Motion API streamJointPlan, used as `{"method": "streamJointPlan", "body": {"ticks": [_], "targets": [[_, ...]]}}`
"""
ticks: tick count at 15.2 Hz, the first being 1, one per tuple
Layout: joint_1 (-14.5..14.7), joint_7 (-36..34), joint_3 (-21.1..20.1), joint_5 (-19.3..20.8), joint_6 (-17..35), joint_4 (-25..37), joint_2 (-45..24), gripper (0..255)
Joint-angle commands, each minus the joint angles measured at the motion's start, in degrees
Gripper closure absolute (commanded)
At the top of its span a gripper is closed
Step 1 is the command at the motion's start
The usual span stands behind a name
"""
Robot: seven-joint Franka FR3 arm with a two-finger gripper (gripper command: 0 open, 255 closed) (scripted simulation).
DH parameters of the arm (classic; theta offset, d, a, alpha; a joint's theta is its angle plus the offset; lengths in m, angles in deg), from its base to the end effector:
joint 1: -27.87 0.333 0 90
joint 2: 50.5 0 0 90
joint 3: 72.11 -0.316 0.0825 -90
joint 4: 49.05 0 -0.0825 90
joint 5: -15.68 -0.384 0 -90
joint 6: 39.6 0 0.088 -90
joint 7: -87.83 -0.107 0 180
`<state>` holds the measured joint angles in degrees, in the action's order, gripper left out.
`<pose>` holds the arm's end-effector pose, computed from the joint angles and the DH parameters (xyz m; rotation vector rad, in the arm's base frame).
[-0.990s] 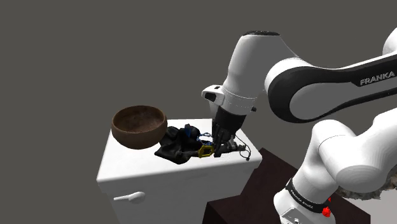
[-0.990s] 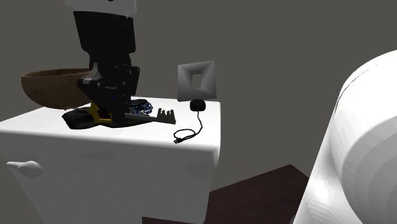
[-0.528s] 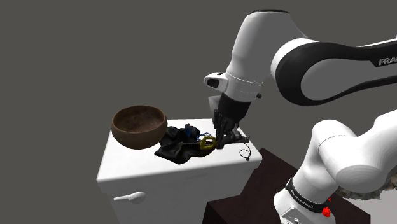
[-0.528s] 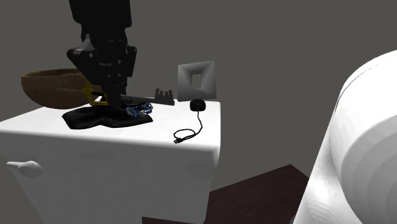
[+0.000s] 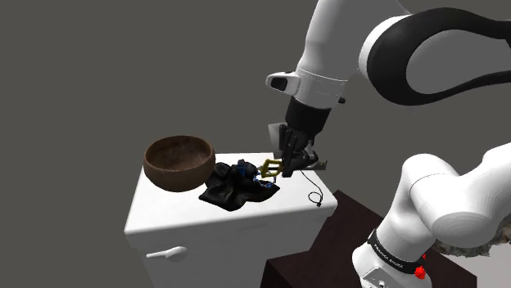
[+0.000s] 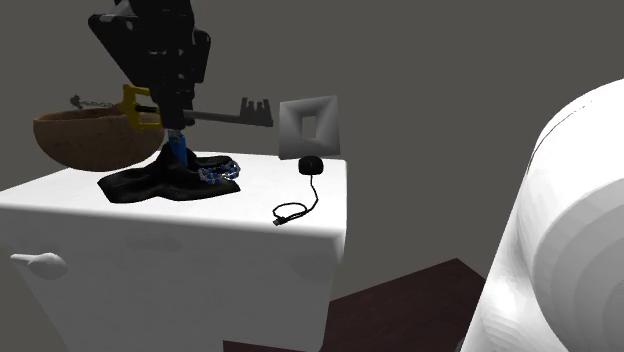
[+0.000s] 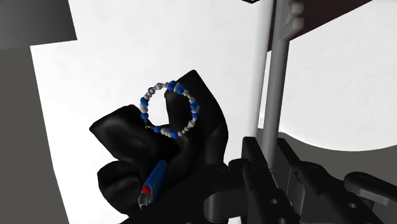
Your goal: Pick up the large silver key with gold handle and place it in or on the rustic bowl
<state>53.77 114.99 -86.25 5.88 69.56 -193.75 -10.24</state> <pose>0.2570 0.2418 0.5038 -2.6910 -1.5963 -0.1098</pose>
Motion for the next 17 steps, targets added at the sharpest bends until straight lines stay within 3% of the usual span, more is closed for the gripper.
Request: {"method": "streamJointPlan", "body": {"ticks": [1,13,17], "targets": [[-0.07,-0.11,0.14,0.16,-1.47,1.46,-0.01,255],[-0.57,-0.41,1.19,1.18,-10.22,10.68,-0.49,255],[-2.05,-0.78,0.18,2.44,-7.48,17.49,-10.02,255]]}}
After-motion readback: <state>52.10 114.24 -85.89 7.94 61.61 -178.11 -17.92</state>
